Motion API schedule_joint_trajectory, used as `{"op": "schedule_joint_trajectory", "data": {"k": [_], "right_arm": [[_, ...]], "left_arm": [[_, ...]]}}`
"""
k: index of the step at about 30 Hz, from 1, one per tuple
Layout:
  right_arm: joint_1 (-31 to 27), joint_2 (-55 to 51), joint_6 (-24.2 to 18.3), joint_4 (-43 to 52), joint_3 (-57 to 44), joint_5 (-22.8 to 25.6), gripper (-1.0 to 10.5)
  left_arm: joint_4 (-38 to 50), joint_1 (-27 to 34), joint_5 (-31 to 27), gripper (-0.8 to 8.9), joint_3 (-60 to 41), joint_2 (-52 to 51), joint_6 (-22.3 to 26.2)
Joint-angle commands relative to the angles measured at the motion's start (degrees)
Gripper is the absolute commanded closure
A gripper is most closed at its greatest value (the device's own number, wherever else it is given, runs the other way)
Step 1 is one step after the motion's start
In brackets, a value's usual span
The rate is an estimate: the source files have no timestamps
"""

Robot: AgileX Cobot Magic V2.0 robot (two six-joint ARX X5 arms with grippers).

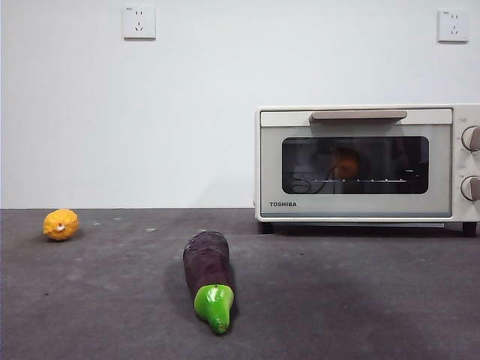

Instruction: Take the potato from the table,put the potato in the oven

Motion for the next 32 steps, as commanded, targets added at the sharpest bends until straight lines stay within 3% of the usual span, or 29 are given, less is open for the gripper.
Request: {"op": "schedule_joint_trajectory", "data": {"k": [1, 14, 26, 32], "right_arm": [[-2.0, -3.1, -0.3, 5.5, -7.2, -0.2, 9.5], [-2.3, -14.1, 0.1, 6.2, -25.2, 1.4, 9.5], [-1.2, -16.1, 0.6, 6.3, -29.0, 2.6, 9.5], [0.0, -18.6, 1.7, 3.6, -30.1, 6.4, 9.5]], "left_arm": [[0.4, 0.2, -0.1, 8.17, -0.6, 0.0, -0.3], [0.4, 0.2, -0.1, 8.17, -0.6, 0.0, -0.3], [0.4, 0.2, -0.1, 8.17, -0.6, 0.0, -0.3], [0.4, 0.2, -0.1, 8.17, -0.6, 0.0, -0.3]]}}
